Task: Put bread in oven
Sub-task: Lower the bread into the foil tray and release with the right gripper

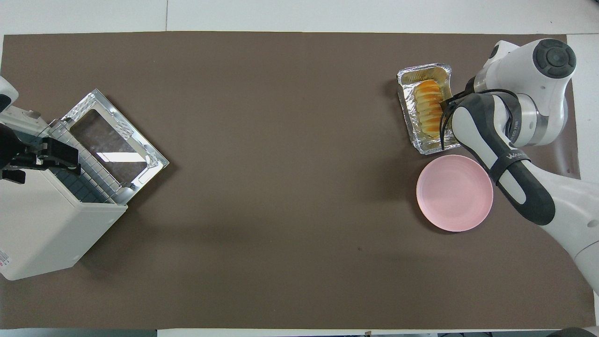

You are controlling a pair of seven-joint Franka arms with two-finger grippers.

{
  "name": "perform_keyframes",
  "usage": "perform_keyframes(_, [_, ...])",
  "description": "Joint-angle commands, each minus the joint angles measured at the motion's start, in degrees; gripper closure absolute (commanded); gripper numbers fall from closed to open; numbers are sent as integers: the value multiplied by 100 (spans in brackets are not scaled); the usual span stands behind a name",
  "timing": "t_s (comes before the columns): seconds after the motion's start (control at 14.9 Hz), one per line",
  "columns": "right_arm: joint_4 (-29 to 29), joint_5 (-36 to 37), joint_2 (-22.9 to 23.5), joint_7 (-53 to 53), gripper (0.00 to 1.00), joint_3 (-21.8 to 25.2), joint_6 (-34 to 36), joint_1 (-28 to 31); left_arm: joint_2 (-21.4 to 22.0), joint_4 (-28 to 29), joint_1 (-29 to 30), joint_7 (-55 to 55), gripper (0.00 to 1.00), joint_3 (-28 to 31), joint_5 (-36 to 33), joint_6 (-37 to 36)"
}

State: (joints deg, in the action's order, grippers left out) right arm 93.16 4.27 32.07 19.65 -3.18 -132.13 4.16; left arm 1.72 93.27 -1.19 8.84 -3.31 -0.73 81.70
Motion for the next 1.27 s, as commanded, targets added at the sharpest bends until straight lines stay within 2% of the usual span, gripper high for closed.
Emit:
perform_keyframes(0.0, [247, 30, -148, -241, 100, -60, -103, 50, 127, 86, -13, -5, 0, 41, 91, -14])
perform_keyframes(0.4, [177, 22, -166, -269, 100, -78, 73, 32, 127, 95, -13, -5, 0, 41, 91, -14])
perform_keyframes(0.54, [2, 21, -166, -269, 100, -87, 361, 32, 127, 86, -13, 4, 0, 41, 91, -22])
perform_keyframes(0.67, [-323, -40, -192, -295, 100, -122, 940, -3, 127, 86, -13, -5, 0, 41, 91, -14])
perform_keyframes(0.87, [-833, -320, -472, -330, 100, -174, 2038, -160, 127, 95, -13, -5, 0, 41, 91, -22])
perform_keyframes(1.07, [-1036, -567, -946, -1223, 100, -183, 2883, -669, 127, 86, -13, 4, 0, 41, 91, -22])
perform_keyframes(1.21, [-1246, -760, -1000, -1892, 100, -175, 3218, -1134, 127, 86, -5, 4, 0, 41, 91, -22])
